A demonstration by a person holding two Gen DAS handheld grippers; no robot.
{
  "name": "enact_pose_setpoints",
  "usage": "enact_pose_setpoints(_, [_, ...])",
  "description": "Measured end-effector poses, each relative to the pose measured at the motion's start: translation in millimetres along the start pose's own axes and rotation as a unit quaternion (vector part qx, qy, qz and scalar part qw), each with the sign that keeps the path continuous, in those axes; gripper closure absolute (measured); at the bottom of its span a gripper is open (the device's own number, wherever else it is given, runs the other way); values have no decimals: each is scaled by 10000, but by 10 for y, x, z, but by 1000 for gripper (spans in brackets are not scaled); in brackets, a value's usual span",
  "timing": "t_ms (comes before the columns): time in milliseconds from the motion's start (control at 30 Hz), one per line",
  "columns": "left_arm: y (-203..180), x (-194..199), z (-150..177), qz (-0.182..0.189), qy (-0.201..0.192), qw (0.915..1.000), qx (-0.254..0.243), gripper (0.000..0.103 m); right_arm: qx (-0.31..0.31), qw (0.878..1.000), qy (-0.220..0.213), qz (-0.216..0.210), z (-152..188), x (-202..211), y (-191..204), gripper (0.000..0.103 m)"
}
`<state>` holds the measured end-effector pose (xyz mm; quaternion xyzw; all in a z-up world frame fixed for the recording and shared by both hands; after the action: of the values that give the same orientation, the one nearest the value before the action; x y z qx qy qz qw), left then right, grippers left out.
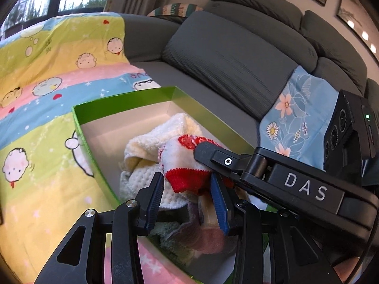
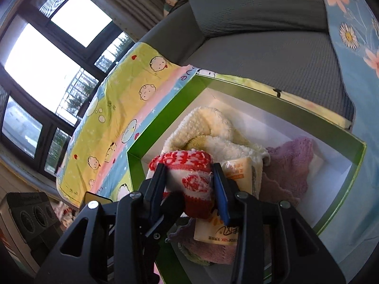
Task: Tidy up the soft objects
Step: 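Carry the knit cup into the green box and open the right gripper, then move the right tool to the blue tissue pack on the bedspread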
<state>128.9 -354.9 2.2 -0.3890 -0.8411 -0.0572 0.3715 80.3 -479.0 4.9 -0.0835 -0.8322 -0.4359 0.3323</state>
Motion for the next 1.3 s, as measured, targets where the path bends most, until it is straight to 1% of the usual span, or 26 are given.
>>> enact_pose_setpoints(67, [16,71,6,-34,-16,10000,34,63,157,9999,-30,36,6,9,49,60])
enact_pose_setpoints(100, [27,114,8,-51,-34,10000,45,63,148,9999,-48,19,-4,14,58,56])
enact_pose_setpoints(133, [42,165,16,-84,-44,9999,52,63,141,9999,-85,-20,-2,43,69,49])
enact_pose_setpoints(167, [72,241,23,-161,-53,9998,64,63,149,9998,-114,-52,-5,55,77,46])
enact_pose_setpoints(233, [142,375,40,-269,-100,9995,149,59,245,9994,-211,-124,5,113,116,31])
enact_pose_setpoints(300, [266,567,81,-311,-189,9987,356,48,337,9988,-312,-160,17,165,168,28])
enact_pose_setpoints(333, [340,670,98,-323,-242,9981,464,44,385,9985,-348,-180,28,193,201,25])
enact_pose_setpoints(400, [468,876,148,-388,-333,9967,632,33,500,9975,-409,-291,68,260,295,20])
enact_pose_setpoints(467, [602,1104,225,-525,-453,9945,784,28,615,9963,-441,-398,116,299,388,17])
enact_pose_setpoints(500, [665,1212,269,-620,-498,9932,846,25,699,9957,-470,-392,145,322,447,15])
enact_pose_setpoints(533, [722,1305,314,-739,-533,9917,913,24,781,9949,-518,-377,173,344,501,13])
enact_pose_setpoints(600, [882,1533,445,-1092,-554,9869,1047,24,964,9926,-591,-438,246,388,627,11])
enact_pose_setpoints(667, [1041,1751,594,-1408,-576,9808,1217,24,1122,9905,-543,-584,325,402,743,10])
enact_pose_setpoints(833, [1460,2294,1020,-1936,-698,9625,1766,24,1570,9836,-285,-845,600,346,1042,7])
enact_pose_setpoints(933, [1705,2556,1312,-2384,-654,9478,2014,24,1845,9787,-82,-892,784,264,1199,7])
enact_pose_setpoints(967, [1804,2629,1433,-2559,-585,9419,2095,24,1925,9775,15,-863,843,221,1247,7])
enact_pose_setpoints(1000, [1865,2662,1511,-2653,-545,9381,2159,24,2003,9762,110,-820,905,172,1290,7])
enact_pose_setpoints(1067, [1994,2710,1683,-2719,-520,9322,2333,24,2207,9719,274,-774,1034,69,1365,7])
enact_pose_setpoints(1133, [2104,2723,1833,-2640,-575,9286,2543,24,2411,9669,410,-731,1169,-9,1433,7])
enact_pose_setpoints(1233, [2187,2721,2011,-2454,-582,9314,2625,24,2604,9622,520,-610,1338,-117,1502,7])
enact_pose_setpoints(1300, [2241,2673,2125,-2455,-539,9309,2651,24,2682,9595,601,-615,1439,-147,1542,7])
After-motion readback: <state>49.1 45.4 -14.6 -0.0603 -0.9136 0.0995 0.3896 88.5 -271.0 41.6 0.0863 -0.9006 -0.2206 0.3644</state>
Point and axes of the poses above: each gripper's, at about its wrist camera, not at the fingertips, and x roughly against the way its jaws point, y to its left, z to its underside, the point moved 2 cm from there along -x, roughly the way its jaws point, and after that the axes turned 11 degrees about -x, right-handed, at the moved point
